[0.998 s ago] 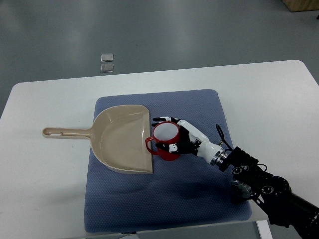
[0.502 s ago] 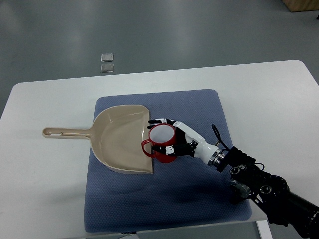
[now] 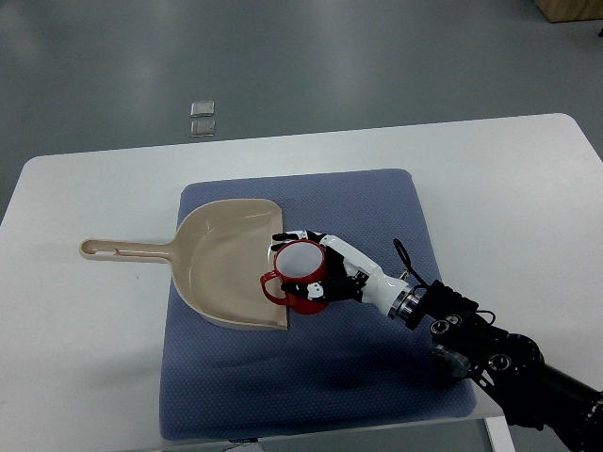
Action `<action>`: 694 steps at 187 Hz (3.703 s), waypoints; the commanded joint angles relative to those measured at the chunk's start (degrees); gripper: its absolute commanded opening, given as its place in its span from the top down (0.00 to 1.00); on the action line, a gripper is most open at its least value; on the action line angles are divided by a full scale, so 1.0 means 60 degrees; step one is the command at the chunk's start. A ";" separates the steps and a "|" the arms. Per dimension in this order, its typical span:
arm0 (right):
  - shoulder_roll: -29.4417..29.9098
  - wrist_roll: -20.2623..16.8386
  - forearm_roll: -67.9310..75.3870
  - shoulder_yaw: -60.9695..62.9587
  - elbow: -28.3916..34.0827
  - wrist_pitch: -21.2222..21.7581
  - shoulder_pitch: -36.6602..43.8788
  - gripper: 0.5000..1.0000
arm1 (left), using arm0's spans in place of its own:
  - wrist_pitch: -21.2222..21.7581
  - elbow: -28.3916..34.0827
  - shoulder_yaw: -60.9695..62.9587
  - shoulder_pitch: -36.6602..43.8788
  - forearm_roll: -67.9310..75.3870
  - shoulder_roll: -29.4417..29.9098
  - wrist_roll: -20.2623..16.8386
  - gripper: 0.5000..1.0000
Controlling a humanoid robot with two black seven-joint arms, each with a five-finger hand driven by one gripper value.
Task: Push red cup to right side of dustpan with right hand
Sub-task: 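Keep pushing the mug until it rests against the dustpan's edge, then open the right hand and pull it back from the mug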
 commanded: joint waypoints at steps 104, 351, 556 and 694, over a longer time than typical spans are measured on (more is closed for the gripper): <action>0.0000 0.0001 0.0044 -0.0012 0.0073 0.0099 0.0014 0.17 | 0.0000 0.0000 0.0000 0.0000 0.0000 0.0000 0.0000 0.00; -0.0513 0.0001 0.0073 0.0193 0.0542 0.0656 -0.0206 0.17 | 0.0000 0.0000 0.0000 0.0000 0.0000 0.0000 0.0000 0.00; -0.1274 0.0001 0.0088 0.0208 0.1274 0.0773 -0.0455 0.17 | 0.0000 0.0000 0.0000 0.0000 0.0000 0.0000 0.0000 0.00; -0.2475 0.0001 0.2065 0.0222 0.1040 0.0744 -0.0059 0.17 | 0.0000 0.0000 0.0000 0.0000 0.0000 0.0000 0.0000 0.00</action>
